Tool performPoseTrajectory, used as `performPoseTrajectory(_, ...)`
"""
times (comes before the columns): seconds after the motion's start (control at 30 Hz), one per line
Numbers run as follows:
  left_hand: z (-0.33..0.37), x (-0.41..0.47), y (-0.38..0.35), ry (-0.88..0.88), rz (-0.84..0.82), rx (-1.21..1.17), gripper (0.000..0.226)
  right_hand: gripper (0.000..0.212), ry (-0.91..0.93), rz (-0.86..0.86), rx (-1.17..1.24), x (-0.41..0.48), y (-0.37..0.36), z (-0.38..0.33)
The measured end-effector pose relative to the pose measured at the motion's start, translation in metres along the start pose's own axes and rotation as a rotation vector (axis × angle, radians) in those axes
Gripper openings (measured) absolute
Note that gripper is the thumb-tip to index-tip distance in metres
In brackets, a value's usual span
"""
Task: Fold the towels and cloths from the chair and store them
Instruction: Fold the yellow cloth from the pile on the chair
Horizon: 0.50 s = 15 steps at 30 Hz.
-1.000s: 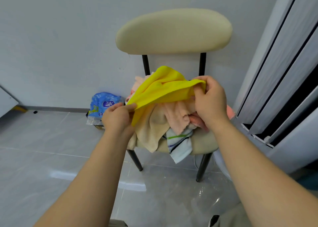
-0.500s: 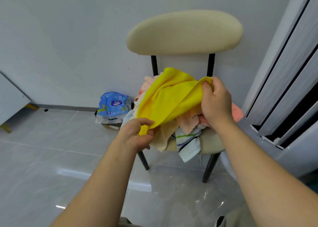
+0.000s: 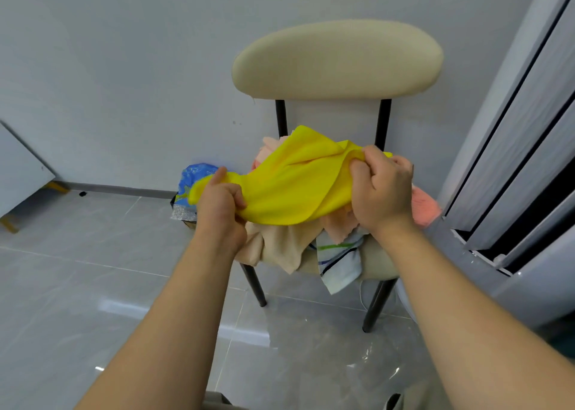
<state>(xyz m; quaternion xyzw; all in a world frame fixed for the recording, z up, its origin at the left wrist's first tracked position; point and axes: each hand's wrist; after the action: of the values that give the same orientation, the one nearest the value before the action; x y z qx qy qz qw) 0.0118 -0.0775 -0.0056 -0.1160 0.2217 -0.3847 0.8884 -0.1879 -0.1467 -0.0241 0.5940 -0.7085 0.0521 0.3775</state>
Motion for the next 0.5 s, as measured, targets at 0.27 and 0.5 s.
performPoseTrajectory(0.27, 0.02, -0.006, 0.003, -0.228, -0.126, 0.262, 0.024, 0.021, 0.182, -0.252, 0.131, -0.015, -0.013, -0.017)
performPoseTrajectory(0.5, 0.012, 0.004, 0.016, -0.545, -0.13, 0.504, 0.05, 0.023, 0.202, -0.456, 0.088, -0.028, -0.025, -0.025)
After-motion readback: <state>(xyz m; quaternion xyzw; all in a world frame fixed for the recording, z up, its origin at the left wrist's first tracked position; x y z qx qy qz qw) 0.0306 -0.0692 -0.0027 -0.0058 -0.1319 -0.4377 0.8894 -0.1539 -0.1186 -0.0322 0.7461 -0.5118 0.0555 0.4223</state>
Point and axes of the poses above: each hand's wrist, its own x-axis towards the middle knuckle, its own y-axis out of the back of the hand, z = x × y, and after that the axes turned 4 degrees about -y, right-handed
